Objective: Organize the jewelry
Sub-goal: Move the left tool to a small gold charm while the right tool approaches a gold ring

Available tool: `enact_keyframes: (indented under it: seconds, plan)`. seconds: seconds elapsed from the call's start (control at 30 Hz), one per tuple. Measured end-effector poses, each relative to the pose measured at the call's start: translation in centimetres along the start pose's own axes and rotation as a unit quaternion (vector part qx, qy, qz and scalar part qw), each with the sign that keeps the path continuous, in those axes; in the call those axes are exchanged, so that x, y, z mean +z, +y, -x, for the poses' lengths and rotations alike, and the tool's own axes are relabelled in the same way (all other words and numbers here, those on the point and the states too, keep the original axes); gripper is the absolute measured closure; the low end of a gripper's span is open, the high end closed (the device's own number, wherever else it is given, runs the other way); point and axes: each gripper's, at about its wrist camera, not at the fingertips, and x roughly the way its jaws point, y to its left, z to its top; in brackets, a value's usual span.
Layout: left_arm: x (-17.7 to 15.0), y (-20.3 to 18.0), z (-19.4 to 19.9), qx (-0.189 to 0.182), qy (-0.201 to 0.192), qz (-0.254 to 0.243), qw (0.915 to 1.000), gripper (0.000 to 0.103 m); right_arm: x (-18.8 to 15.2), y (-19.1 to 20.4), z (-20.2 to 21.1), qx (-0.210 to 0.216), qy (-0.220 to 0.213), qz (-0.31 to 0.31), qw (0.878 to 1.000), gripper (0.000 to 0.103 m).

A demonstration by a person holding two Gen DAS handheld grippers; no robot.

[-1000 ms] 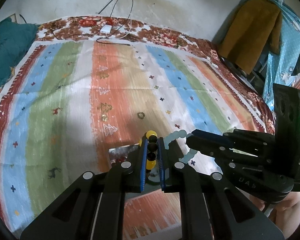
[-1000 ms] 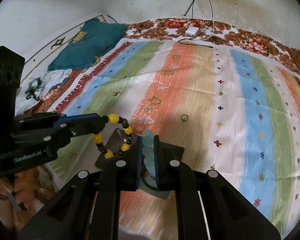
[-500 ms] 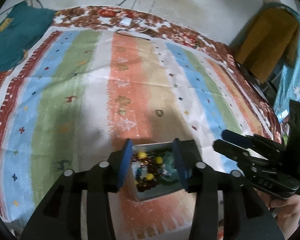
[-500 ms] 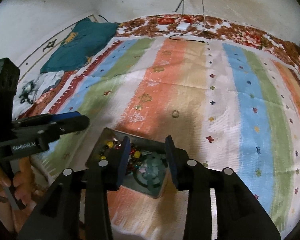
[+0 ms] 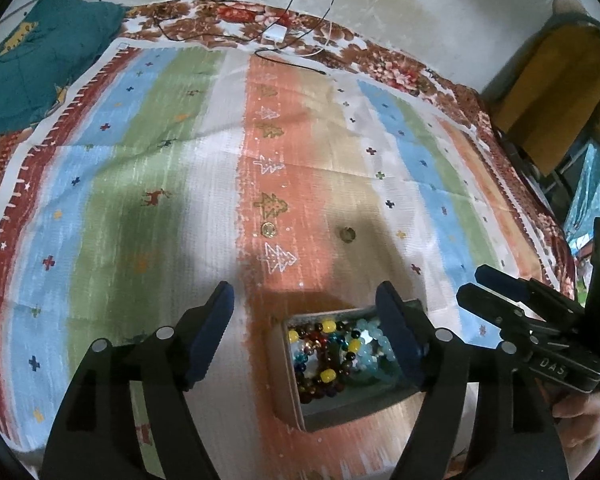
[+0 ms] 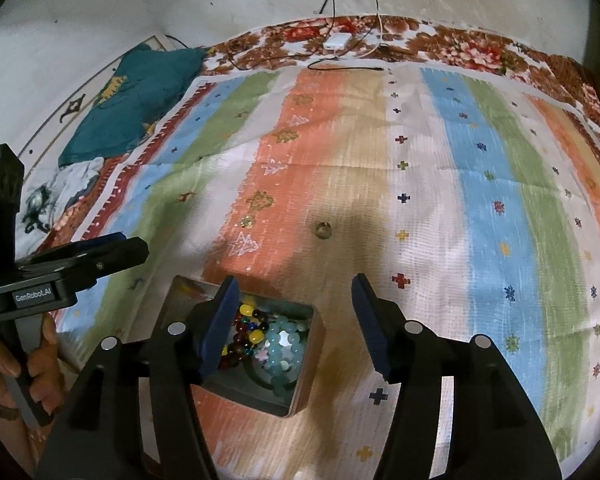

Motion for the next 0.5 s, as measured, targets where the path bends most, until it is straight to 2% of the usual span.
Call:
enact_keyframes:
  seconds: [0.1,0.27,0.5]
  plan:
    - [0.7,0.2,-0.8,0.006,0.007,0.001,1.0,0.027,0.4,-0.1,-0.6,-0.003,0.006,-0.001,1.0,0.044]
    - [1.6,1.2,-2.5,0.004,0.029,0.015,0.9994,0.026,1.4,-0.6,-2.1,-0.011,0.02,0.001,1.0,0.044]
    - [2.8,1.7,-4.1,0.015,0.04,0.017,0.999,0.027,2.0,-0.7,-4.1,-0.019,0.041,0.01,0.999,0.044]
